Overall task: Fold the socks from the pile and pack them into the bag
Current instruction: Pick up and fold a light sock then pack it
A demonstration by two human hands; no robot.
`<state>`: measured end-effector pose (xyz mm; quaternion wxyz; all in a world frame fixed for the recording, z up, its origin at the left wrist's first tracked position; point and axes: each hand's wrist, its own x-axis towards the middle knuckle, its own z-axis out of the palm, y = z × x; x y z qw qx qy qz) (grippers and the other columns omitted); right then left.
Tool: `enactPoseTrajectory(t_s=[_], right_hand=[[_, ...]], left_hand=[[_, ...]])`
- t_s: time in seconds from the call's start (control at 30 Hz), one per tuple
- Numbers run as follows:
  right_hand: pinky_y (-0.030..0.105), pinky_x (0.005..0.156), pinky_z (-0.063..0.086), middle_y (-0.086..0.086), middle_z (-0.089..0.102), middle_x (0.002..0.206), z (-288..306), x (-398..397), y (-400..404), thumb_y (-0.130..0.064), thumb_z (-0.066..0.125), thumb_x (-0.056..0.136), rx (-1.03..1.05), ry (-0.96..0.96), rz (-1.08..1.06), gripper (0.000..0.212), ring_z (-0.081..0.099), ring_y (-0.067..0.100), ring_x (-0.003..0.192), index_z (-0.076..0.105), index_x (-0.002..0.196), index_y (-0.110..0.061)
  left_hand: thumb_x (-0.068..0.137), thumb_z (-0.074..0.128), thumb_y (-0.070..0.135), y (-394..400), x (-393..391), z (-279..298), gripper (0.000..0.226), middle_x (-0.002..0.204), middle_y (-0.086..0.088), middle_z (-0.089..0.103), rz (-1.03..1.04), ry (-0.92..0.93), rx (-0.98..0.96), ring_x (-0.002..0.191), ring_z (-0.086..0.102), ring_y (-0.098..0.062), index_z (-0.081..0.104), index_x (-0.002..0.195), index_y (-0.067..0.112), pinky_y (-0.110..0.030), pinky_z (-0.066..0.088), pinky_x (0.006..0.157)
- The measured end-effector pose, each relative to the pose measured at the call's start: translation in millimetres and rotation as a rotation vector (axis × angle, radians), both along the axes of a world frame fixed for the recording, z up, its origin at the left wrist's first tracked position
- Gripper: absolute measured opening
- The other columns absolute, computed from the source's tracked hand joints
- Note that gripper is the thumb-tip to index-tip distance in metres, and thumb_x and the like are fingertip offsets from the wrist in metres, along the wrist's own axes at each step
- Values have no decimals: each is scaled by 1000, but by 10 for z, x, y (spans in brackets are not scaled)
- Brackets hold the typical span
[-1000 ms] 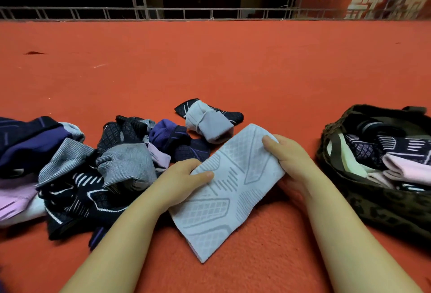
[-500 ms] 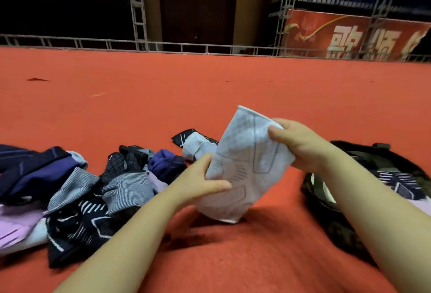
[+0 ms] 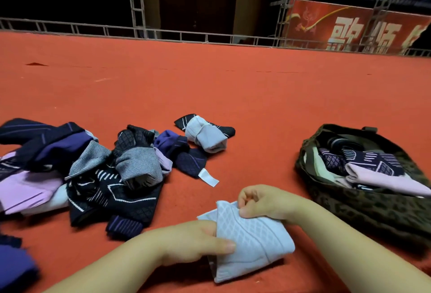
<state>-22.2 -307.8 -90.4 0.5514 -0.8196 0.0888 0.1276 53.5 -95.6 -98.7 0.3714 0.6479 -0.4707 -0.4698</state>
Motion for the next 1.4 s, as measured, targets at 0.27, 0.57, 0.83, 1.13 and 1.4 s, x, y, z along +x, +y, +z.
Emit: enactPoseTrajectory(t_s=[0.27, 0.57, 0.83, 1.13, 1.4], right_hand=[[17, 53, 36, -11, 54, 58, -45, 179, 170, -20, 78, 76, -341, -146, 4, 22, 44, 2, 52, 56, 76, -18], [22, 75, 41, -10, 54, 96, -62, 251, 186, -45, 71, 78, -669, -153, 136, 24, 52, 5, 86, 60, 89, -26], [25, 58, 33, -9, 50, 72, 158, 289, 178, -44, 68, 83, -644, 40, 241, 32, 41, 6, 63, 53, 80, -16], [23, 60, 34, -10, 48, 69, 323, 396, 71, -21, 77, 78, -438, -173, 114, 25, 40, 4, 62, 54, 83, -27], [19, 50, 28, -12, 46, 61, 994, 456, -92, -27, 79, 76, -761, -303, 93, 30, 40, 1, 54, 50, 66, -30]], left_hand=[[97, 46, 35, 102, -112, 31, 29, 86, -2, 72, 310, 348, 281, 69, 68, -13, 60, 114, 16, -26, 54, 56], [100, 41, 30, 49, -50, 22, 26, 79, -4, 70, 359, 289, 376, 67, 70, -14, 60, 100, 13, -26, 54, 48], [94, 53, 32, -26, 120, 79, 18, 80, 2, 67, 303, 58, 396, 59, 64, -9, 59, 101, 17, -23, 50, 50], [79, 71, 35, -303, 575, 250, 21, 81, 5, 57, 212, -297, 175, 68, 52, -7, 57, 90, 24, -20, 41, 59], [80, 72, 34, -522, 865, 854, 29, 66, 13, 47, 287, -822, -155, 59, 43, 0, 44, 71, 31, -16, 30, 51]])
